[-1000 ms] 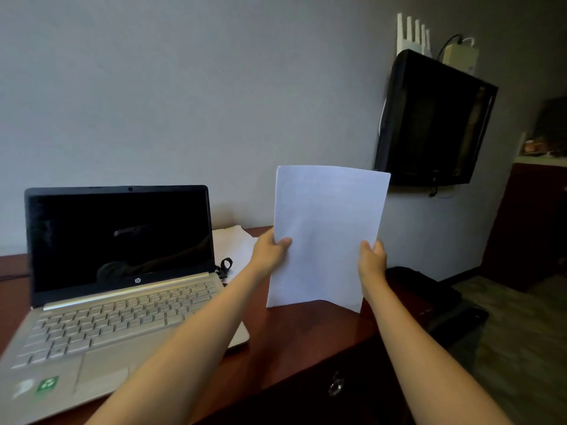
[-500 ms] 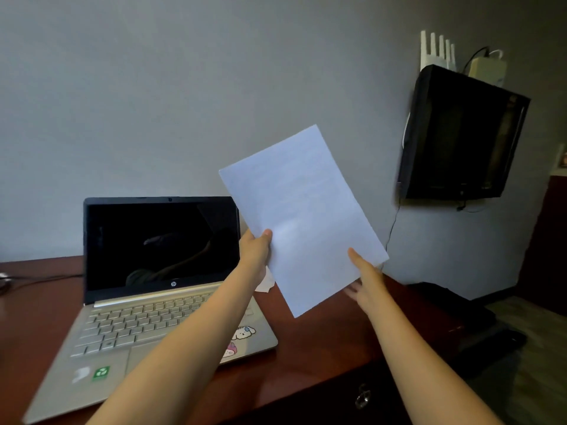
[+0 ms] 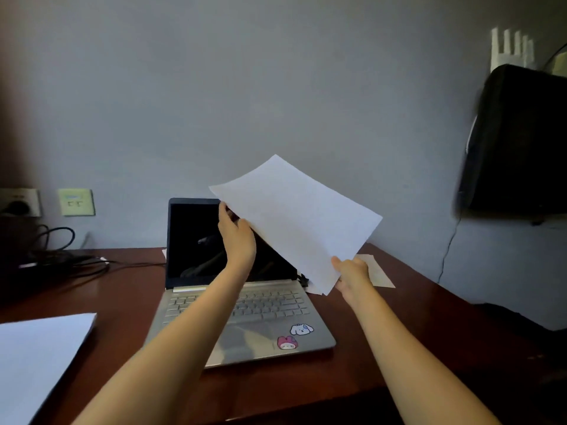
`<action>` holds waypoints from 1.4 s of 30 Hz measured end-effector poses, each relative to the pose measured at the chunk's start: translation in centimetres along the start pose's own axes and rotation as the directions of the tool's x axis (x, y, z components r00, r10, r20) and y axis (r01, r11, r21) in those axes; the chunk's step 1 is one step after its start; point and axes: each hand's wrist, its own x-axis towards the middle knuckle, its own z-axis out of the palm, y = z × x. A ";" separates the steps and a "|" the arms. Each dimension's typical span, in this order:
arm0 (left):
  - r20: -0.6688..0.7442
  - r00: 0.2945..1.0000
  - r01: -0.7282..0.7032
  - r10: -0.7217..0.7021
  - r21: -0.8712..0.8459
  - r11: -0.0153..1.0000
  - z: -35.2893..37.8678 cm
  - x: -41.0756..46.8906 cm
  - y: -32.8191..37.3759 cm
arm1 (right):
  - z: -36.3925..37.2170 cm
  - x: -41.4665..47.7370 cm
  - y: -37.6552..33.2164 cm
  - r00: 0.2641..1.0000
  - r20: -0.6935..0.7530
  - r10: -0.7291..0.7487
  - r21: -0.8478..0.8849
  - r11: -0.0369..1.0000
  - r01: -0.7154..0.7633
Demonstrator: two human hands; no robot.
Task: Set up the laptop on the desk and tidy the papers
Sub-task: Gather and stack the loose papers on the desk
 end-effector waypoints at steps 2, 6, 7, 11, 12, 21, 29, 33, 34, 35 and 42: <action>0.047 0.988 -0.156 0.149 0.322 0.934 -2.6 0.4 -0.2 | 1.3 -0.3 0.2 1.000 0.015 0.008 0.011 1.000 -0.008; 0.438 0.765 -0.615 0.472 0.714 0.336 -6.7 0.5 -1.3 | 3.8 -0.9 0.5 0.998 0.069 0.011 0.006 1.000 -0.012; 0.534 0.693 -0.676 0.485 0.715 0.179 -7.4 0.8 -1.6 | 4.4 -1.1 0.6 0.996 0.088 0.010 -0.004 1.000 -0.010; 0.792 0.517 -0.803 0.325 0.580 -0.136 -10.3 1.4 -0.9 | 6.9 -1.8 1.2 0.985 0.170 0.013 -0.055 0.998 -0.004; 0.806 0.516 -0.817 0.292 0.565 -0.115 -11.0 1.6 -0.6 | 7.5 -2.0 1.3 0.982 0.189 0.017 -0.081 0.997 -0.001; 0.776 0.563 -0.812 0.284 0.583 0.017 -18.6 2.7 1.3 | 12.5 -4.3 2.8 0.943 0.329 0.051 -0.202 0.979 0.017; 0.594 0.798 -0.598 0.105 0.757 0.264 -26.2 1.2 1.2 | 17.6 -7.2 6.3 0.895 0.433 0.112 -0.273 0.962 0.012; 0.498 0.867 -0.466 -0.031 0.830 0.305 -29.3 0.2 1.5 | 20.0 -8.6 8.0 0.869 0.475 0.137 -0.298 0.955 0.012; 0.474 0.879 -0.438 -0.049 0.844 0.308 -30.1 0.0 1.6 | 20.6 -9.0 8.5 0.864 0.485 0.139 -0.303 0.953 0.017; 0.458 0.888 -0.424 -0.048 0.853 0.305 -30.8 -0.3 1.7 | 21.2 -9.4 9.0 0.858 0.494 0.140 -0.305 0.952 0.020; 0.368 0.929 -0.342 -0.042 0.895 0.285 -36.2 -2.6 1.9 | 24.4 -12.5 12.2 0.808 0.537 0.241 -0.341 0.939 -0.054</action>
